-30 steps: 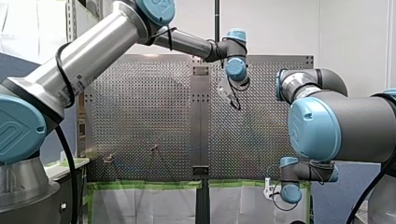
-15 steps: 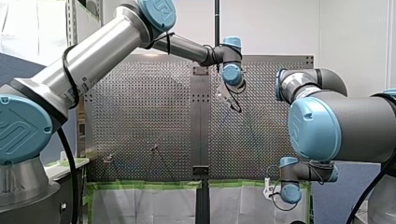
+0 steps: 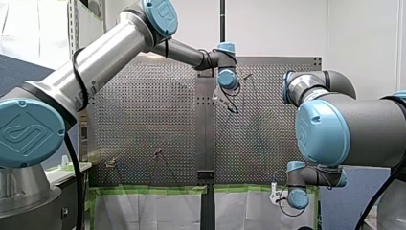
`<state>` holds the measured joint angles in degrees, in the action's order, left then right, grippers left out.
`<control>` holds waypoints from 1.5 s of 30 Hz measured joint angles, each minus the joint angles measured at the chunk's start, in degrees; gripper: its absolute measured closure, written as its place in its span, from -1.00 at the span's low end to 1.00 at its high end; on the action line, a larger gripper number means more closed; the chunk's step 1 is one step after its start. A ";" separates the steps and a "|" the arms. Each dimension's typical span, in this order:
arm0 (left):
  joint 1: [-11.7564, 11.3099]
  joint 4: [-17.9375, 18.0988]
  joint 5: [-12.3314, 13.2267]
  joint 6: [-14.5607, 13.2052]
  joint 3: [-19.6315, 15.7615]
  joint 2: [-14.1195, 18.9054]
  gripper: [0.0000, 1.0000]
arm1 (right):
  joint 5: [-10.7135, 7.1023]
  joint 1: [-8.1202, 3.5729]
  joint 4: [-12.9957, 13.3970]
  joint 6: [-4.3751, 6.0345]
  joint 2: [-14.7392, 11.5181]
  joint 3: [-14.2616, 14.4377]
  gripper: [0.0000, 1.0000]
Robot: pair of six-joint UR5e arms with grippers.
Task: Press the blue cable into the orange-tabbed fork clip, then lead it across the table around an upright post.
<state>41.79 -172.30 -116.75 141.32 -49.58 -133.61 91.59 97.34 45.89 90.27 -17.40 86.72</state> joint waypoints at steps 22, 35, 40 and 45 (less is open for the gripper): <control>-0.79 -1.10 2.53 -0.01 4.84 0.00 -0.96 | 0.00 0.01 -0.12 -0.02 -0.02 0.07 1.00; -1.61 -3.23 1.16 -3.96 4.87 -1.21 -0.96 | 0.00 0.07 -0.17 -0.07 -0.02 0.07 1.00; -1.11 -5.60 -1.00 -6.37 4.87 -3.40 -0.96 | 0.00 0.11 -0.27 -0.08 -0.03 0.07 1.00; -0.77 -8.04 -3.33 -8.81 4.86 -5.24 -0.96 | 0.00 0.12 -0.41 -0.07 -0.03 0.07 1.00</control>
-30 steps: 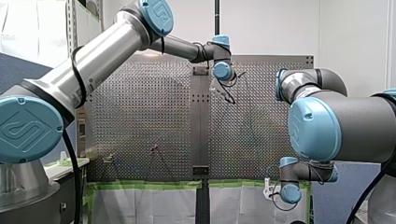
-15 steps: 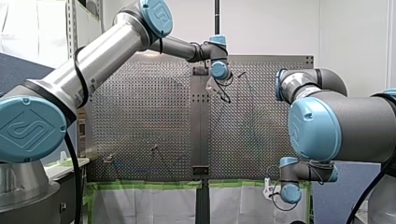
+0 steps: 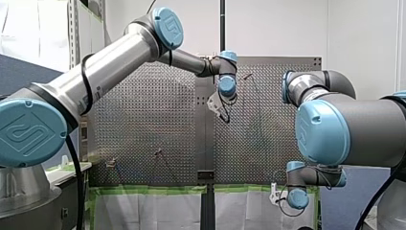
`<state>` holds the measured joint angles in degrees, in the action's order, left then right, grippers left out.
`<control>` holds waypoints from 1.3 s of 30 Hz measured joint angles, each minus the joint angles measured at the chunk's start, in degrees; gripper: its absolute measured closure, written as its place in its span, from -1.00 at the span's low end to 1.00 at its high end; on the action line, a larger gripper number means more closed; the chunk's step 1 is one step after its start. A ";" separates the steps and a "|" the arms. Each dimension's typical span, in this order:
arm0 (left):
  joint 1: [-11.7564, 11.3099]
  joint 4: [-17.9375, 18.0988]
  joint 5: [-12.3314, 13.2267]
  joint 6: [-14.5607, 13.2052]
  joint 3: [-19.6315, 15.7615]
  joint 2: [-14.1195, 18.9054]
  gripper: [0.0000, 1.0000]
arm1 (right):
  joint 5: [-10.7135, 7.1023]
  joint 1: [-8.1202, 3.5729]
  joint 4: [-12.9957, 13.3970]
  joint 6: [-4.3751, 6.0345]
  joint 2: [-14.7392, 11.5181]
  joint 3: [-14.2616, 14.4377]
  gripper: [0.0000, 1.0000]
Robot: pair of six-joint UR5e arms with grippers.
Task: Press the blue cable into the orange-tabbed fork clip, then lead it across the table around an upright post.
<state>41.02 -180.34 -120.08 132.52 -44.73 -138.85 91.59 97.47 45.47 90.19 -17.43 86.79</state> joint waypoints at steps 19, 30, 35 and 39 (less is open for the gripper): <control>-1.01 -4.16 -2.99 -9.10 -5.56 -1.34 -0.96 | -0.17 -0.02 -0.03 -0.01 0.01 0.01 1.00; -3.09 0.90 -1.63 -9.28 -10.71 -1.35 -0.96 | -0.18 0.11 -0.28 -0.42 0.01 0.01 1.00; -3.95 3.50 -1.43 -9.21 -13.36 -1.36 -0.96 | -0.18 0.23 -0.28 -0.44 0.01 -0.02 1.00; -4.26 5.50 -1.54 -9.31 -15.35 -1.36 -0.96 | -0.17 0.37 -0.29 -0.47 0.02 -0.01 1.00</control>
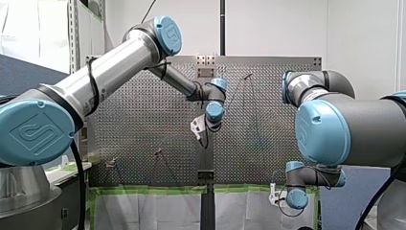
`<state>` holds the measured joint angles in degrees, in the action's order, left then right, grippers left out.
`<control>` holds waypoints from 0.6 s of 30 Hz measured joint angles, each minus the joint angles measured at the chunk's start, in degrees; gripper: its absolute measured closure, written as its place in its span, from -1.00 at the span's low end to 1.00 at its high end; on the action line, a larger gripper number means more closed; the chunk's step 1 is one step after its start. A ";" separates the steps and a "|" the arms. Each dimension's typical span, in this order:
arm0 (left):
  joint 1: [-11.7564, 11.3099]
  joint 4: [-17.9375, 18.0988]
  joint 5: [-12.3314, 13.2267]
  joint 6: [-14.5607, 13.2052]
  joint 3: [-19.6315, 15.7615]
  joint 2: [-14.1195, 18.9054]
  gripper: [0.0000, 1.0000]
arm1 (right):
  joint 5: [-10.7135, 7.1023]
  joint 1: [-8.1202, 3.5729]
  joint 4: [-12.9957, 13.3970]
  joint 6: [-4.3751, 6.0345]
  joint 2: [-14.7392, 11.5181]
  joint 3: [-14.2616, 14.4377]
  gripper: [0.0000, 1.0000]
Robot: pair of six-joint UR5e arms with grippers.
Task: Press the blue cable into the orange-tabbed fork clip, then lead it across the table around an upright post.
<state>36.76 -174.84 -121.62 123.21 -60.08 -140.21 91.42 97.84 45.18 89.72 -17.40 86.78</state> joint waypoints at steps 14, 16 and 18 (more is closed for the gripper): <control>-2.34 6.68 0.82 0.06 -6.69 -0.02 -0.96 | 0.11 0.37 0.02 -0.56 -0.04 -0.04 1.00; -2.66 7.62 0.98 0.12 -7.61 -0.02 -0.96 | 0.14 0.44 0.05 -0.57 -0.03 -0.05 1.00; -3.02 8.49 1.24 0.32 -8.49 -0.02 -0.96 | 0.15 0.47 0.10 -0.58 -0.02 -0.04 1.00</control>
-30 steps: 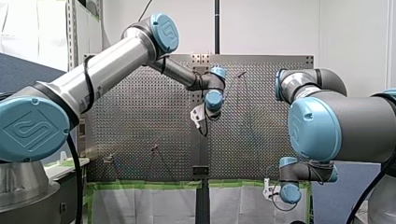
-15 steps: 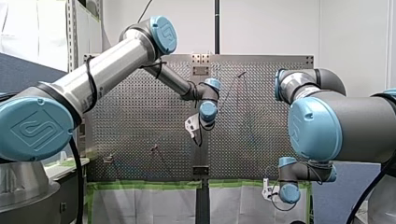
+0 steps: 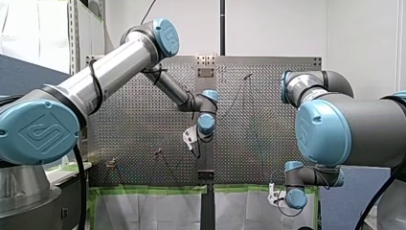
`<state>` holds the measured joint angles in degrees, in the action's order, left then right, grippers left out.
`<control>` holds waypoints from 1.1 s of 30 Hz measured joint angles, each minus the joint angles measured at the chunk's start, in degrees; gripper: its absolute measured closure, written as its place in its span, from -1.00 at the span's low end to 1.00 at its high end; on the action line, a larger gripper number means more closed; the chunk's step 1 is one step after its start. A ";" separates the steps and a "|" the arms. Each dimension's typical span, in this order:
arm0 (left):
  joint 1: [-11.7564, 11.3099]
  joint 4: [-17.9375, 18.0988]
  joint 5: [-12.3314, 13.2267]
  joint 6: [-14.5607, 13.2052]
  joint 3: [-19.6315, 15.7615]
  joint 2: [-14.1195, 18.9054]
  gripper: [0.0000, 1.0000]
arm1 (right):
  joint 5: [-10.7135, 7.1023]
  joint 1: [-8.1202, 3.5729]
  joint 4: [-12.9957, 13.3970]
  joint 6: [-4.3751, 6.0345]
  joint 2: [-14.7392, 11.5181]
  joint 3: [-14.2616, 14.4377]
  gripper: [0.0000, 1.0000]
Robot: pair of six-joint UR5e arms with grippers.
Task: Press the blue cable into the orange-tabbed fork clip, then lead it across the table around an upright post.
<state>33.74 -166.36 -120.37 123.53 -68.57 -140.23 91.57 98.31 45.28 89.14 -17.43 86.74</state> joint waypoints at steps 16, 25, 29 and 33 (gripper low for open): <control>-2.03 6.37 -0.21 0.21 -8.25 -0.04 -0.96 | 0.02 0.09 0.15 -0.01 0.02 0.03 1.00; -2.51 9.65 -0.07 0.07 -12.92 -0.03 -0.96 | 0.02 0.16 0.25 -0.01 0.02 0.01 1.00; -2.96 10.66 -0.10 -0.04 -15.08 -0.05 -0.96 | 0.02 0.17 0.25 -0.01 0.03 0.00 1.00; -3.52 11.71 -0.19 -0.49 -17.10 -0.06 -0.96 | 0.03 0.17 0.30 -0.01 0.04 0.01 1.00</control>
<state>30.22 -154.65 -120.56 123.04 -85.67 -140.29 91.60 98.48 45.58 89.13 -17.38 86.75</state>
